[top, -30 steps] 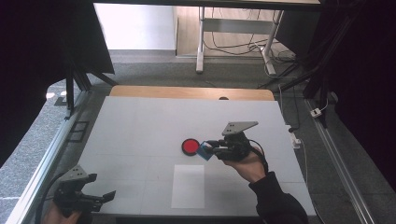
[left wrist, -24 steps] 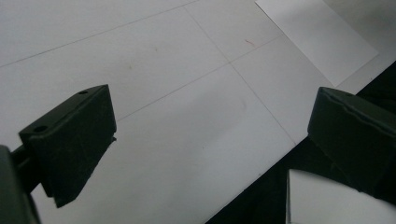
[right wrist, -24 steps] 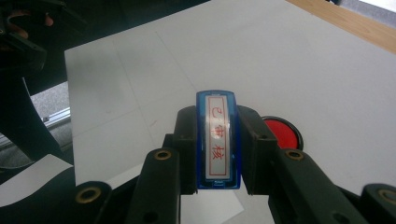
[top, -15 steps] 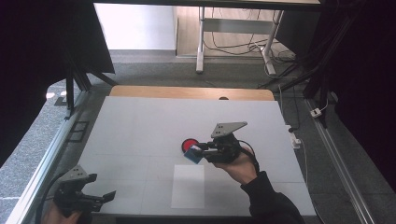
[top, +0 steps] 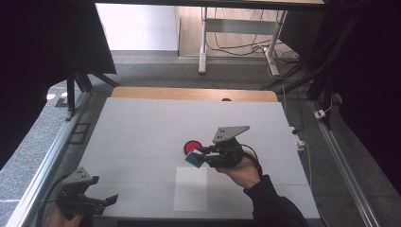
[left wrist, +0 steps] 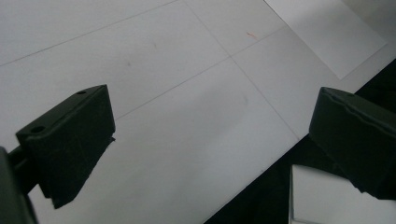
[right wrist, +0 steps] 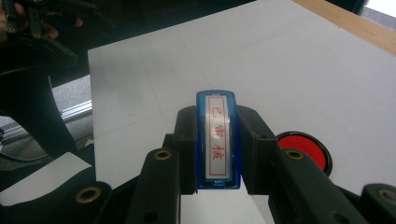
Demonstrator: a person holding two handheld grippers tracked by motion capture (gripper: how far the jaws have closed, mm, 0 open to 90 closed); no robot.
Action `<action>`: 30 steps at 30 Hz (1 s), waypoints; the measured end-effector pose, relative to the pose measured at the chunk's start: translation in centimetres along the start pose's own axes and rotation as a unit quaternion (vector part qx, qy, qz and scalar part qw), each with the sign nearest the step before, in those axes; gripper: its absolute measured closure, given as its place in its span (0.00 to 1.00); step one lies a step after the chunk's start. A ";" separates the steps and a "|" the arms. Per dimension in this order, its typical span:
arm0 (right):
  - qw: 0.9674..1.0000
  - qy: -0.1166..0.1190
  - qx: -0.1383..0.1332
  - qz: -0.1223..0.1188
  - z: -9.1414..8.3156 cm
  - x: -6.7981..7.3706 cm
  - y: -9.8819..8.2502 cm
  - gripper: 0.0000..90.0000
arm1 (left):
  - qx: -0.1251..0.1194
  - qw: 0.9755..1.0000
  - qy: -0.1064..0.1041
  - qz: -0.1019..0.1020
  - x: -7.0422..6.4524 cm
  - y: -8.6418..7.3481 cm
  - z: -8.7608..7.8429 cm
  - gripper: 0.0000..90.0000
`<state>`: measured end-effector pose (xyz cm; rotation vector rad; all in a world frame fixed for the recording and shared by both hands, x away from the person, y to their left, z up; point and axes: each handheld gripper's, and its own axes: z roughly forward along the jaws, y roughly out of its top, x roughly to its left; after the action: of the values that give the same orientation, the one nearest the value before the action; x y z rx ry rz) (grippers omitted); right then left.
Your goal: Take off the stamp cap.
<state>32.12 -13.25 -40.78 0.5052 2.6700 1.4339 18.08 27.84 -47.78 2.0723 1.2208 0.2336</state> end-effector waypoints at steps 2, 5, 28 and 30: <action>1.000 0.002 0.002 -0.002 0.0 0.1 0.0 0.79 | -0.008 1.000 -0.006 0.001 0.0 0.1 0.0 0.00; 1.000 0.003 0.003 -0.003 0.0 0.3 0.0 0.79 | -0.015 1.000 -0.018 0.006 0.0 0.3 0.1 0.00; 1.000 0.020 -0.006 -0.008 -0.8 0.8 -0.1 0.79 | -0.030 0.993 -0.092 0.068 -1.8 3.6 3.2 0.00; 1.000 0.022 -0.007 -0.007 -0.8 0.8 0.0 0.79 | -0.032 0.992 -0.097 0.077 -2.0 3.9 3.6 0.00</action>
<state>31.18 -13.68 -40.29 0.4584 2.6888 1.4758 21.41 23.29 -47.44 2.0816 0.9289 0.1356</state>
